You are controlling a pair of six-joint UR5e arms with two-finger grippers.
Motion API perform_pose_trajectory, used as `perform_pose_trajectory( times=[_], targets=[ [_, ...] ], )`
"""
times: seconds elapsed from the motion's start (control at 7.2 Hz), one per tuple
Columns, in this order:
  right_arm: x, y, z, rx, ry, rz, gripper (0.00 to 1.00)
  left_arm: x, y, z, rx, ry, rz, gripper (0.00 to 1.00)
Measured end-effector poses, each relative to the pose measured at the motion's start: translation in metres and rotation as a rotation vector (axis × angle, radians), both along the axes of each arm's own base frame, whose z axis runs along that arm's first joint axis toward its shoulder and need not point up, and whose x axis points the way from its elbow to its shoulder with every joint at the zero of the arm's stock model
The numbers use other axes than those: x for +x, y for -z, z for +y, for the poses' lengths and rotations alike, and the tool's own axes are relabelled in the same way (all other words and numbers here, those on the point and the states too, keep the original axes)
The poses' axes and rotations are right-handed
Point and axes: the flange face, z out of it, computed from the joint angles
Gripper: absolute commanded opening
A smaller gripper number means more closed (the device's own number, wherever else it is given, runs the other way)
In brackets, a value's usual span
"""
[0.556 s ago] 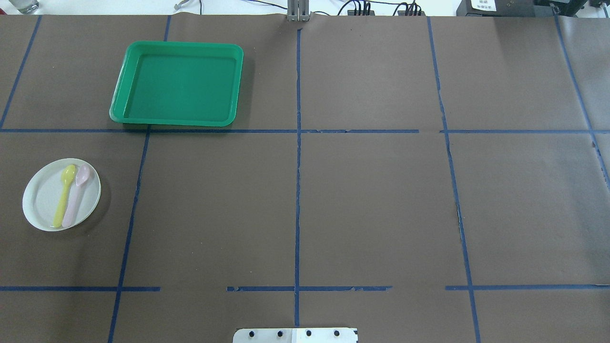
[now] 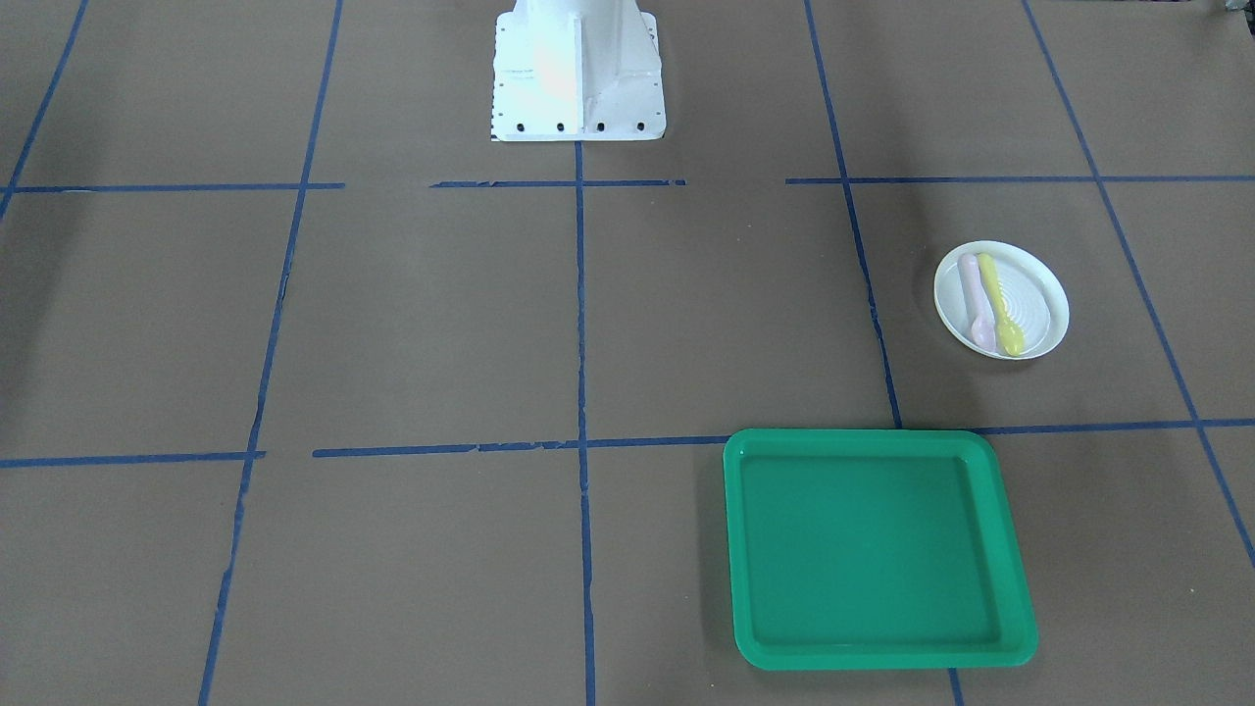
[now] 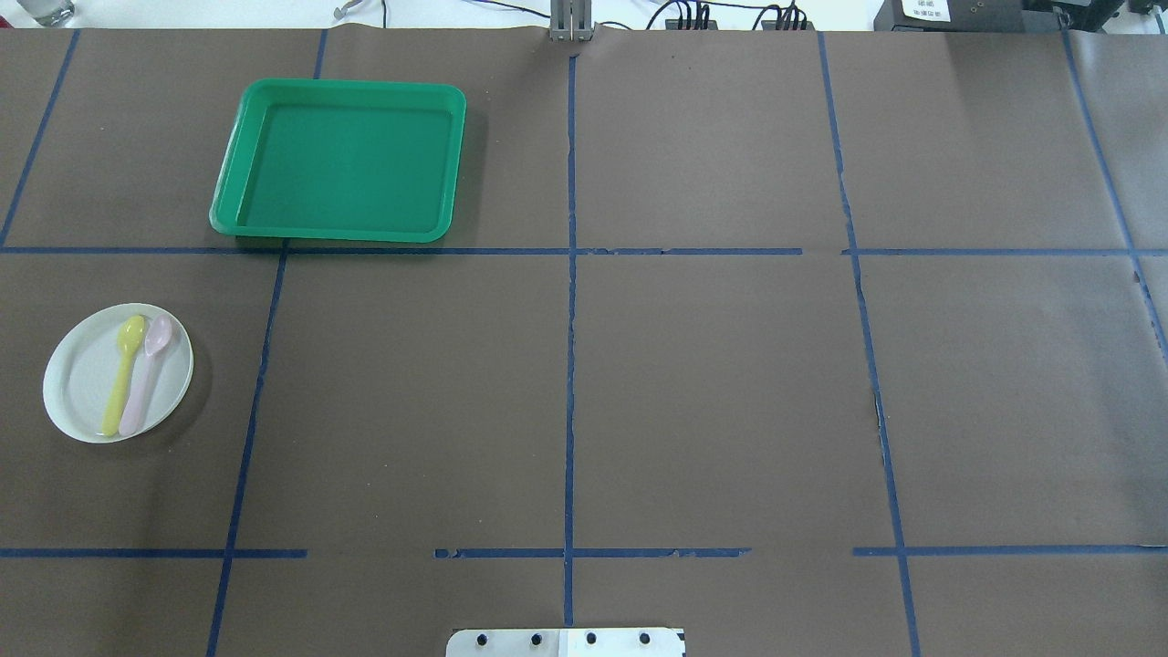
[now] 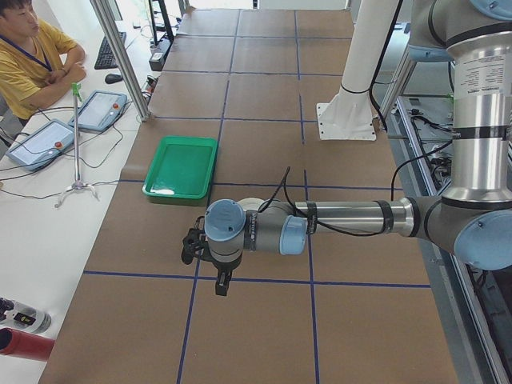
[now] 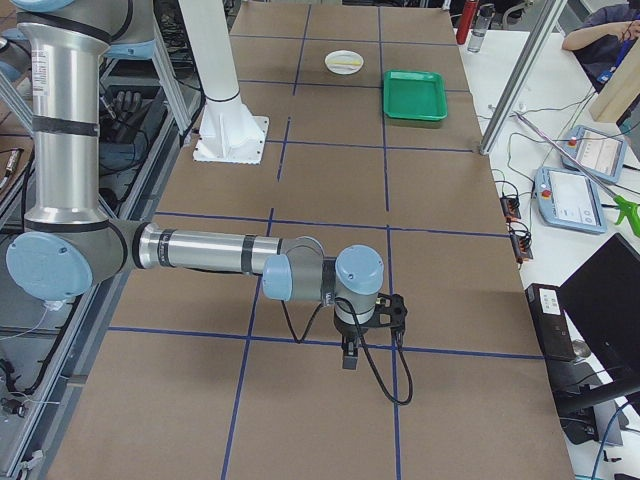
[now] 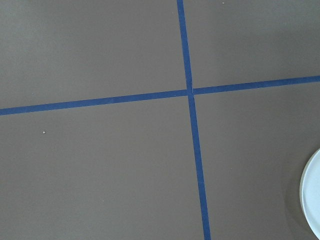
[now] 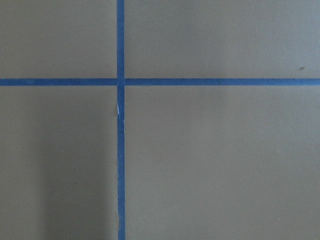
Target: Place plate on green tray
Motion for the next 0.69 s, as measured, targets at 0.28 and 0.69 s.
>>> perform_pose_trajectory(
  times=[0.28, 0.69],
  targets=[
    [0.000, 0.000, 0.000, 0.000, 0.000, 0.000, 1.00, 0.000, -0.002, 0.001, -0.002, 0.000, 0.004, 1.00],
    [0.000, -0.001, 0.000, -0.001, 0.000, 0.000, 1.00, 0.017, -0.009, -0.003, 0.001, -0.038, -0.025, 1.00]
  ],
)
